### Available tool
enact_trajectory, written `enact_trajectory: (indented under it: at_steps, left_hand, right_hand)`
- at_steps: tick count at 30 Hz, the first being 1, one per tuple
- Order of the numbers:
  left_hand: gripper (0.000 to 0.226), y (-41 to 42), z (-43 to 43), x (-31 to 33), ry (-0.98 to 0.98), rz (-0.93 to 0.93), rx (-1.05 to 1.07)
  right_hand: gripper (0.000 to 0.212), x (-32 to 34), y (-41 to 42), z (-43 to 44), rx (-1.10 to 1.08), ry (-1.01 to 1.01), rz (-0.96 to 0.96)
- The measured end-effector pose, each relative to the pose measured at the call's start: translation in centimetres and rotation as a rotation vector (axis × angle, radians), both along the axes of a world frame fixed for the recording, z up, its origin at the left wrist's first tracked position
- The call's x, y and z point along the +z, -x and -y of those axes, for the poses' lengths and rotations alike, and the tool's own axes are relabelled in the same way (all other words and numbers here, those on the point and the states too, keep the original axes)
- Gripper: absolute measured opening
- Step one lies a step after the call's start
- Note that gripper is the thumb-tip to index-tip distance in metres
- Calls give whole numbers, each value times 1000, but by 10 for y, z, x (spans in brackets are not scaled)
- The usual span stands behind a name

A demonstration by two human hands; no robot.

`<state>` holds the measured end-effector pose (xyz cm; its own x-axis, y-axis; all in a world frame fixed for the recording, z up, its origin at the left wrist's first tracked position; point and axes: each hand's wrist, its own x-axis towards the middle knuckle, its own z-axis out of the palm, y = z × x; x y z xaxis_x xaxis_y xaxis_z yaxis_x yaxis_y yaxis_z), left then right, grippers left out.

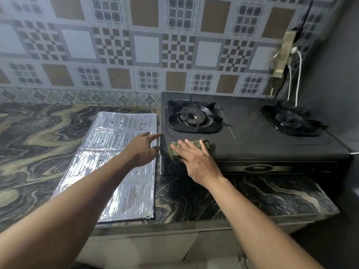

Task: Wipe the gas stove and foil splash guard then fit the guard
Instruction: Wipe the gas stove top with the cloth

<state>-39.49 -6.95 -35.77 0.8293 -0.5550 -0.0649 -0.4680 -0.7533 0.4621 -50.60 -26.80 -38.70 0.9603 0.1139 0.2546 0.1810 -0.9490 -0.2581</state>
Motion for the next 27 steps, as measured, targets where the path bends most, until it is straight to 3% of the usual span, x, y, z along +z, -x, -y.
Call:
enact_trajectory:
  at_steps: [4,11,19,22,27]
  left_hand:
    - [51,12,8,4,-38,41,54]
    - [37,36,29,8,-30,195,127]
    - [40,60,65,-10,-48,228,140]
    - [57,71,85,-10,-82,245,149]
    - [33,76,106,-7,18,262,194]
  right_hand:
    - [60,0,9,20,-45,-18,-19]
    - [43,10,10,48,-111,-143,-81]
    - [20,31,8,53,-263,-139,62]
    - [14,40,1,56,-330,-266,31]
    - [15,47,-6,77,-299,-604,-15]
